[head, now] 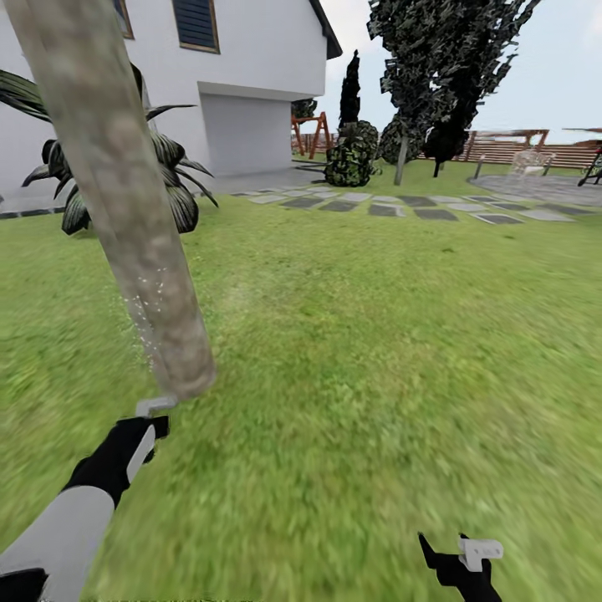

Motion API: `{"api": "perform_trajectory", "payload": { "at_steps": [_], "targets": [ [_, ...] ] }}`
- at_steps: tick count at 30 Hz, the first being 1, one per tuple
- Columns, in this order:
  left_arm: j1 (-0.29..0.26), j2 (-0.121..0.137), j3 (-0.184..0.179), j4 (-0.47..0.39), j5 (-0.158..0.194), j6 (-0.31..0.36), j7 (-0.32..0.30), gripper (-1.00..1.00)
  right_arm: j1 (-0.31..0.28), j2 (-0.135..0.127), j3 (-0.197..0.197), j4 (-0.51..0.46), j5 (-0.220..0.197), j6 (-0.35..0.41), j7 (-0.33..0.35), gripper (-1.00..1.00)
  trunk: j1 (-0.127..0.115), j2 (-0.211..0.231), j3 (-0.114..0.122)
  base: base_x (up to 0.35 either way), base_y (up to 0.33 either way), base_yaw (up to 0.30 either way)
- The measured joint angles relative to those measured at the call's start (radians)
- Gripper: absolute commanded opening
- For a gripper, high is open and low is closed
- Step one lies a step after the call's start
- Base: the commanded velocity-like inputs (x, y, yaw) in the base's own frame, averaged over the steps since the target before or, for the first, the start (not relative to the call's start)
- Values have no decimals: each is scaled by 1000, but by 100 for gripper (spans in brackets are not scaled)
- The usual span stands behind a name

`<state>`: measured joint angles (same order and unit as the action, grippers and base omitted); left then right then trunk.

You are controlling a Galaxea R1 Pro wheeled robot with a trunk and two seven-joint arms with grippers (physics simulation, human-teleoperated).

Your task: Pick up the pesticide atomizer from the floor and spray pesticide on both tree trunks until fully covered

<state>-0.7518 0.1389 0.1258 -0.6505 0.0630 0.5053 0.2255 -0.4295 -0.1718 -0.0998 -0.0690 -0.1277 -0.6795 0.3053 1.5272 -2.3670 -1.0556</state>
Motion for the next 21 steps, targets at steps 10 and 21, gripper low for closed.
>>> {"api": "perform_trajectory", "payload": {
  "at_steps": [10, 21],
  "targets": [
    [5, -5, 1, 47, 3, -60, -23, -100, 0, 0, 0, 0, -1, 0, 0, 100, 0, 0, 0, 72, -86, 175],
    [5, -14, 1, 100, 4, -64, -26, -100, 0, 1, 0, 0, 0, 0, 0, 100, 0, 0, 0, 279, -102, 68]
  ]
}}
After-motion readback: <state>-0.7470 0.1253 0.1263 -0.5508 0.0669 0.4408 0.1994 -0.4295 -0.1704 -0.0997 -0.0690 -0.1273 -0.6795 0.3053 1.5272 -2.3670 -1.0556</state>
